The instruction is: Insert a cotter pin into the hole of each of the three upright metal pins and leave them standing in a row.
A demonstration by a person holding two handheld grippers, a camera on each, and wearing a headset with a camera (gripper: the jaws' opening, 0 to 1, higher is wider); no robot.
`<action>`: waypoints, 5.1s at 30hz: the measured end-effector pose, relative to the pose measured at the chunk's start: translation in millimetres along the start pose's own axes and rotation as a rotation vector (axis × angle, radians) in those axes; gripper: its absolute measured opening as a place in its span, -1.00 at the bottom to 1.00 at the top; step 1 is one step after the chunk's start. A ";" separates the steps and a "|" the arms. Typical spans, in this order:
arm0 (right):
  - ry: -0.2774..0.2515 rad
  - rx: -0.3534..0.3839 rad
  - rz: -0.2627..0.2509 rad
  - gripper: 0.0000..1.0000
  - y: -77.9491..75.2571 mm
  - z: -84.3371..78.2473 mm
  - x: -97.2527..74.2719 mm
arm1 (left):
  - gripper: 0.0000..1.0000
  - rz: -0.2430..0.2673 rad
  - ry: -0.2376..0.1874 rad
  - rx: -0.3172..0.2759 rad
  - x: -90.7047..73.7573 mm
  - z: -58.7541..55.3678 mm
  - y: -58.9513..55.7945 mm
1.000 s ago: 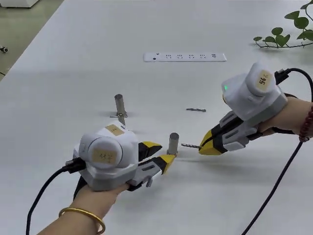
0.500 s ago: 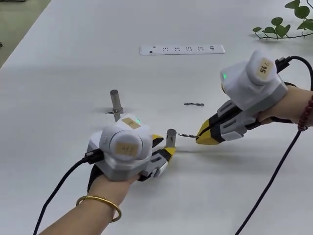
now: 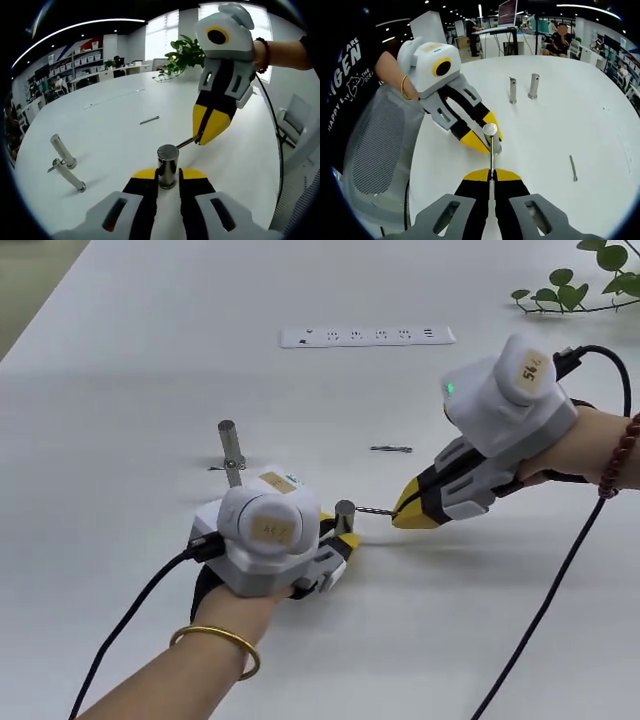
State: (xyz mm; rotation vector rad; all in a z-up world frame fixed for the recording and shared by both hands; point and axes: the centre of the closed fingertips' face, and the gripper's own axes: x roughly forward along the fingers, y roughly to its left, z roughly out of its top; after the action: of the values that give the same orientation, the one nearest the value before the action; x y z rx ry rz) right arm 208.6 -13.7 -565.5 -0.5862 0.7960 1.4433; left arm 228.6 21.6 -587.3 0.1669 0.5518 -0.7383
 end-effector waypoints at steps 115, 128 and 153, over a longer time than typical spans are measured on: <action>-0.014 -0.060 -0.027 -1.00 -4.8 32.4 15.9 | -0.78 0.024 -0.023 -0.064 9.5 -7.3 2.8; -0.019 -0.037 -0.031 -1.00 -6.3 33.4 16.8 | -0.77 0.017 -0.015 -0.109 9.5 -7.9 2.9; -0.041 0.012 -0.059 -0.69 -6.3 41.5 17.8 | -0.33 -0.001 -0.012 -0.071 -9.0 -10.9 4.6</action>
State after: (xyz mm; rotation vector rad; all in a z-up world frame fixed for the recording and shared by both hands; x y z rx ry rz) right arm 219.2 29.2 -554.0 -0.5650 0.7490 1.3911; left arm 221.8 34.0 -592.0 0.0963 0.5656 -0.7198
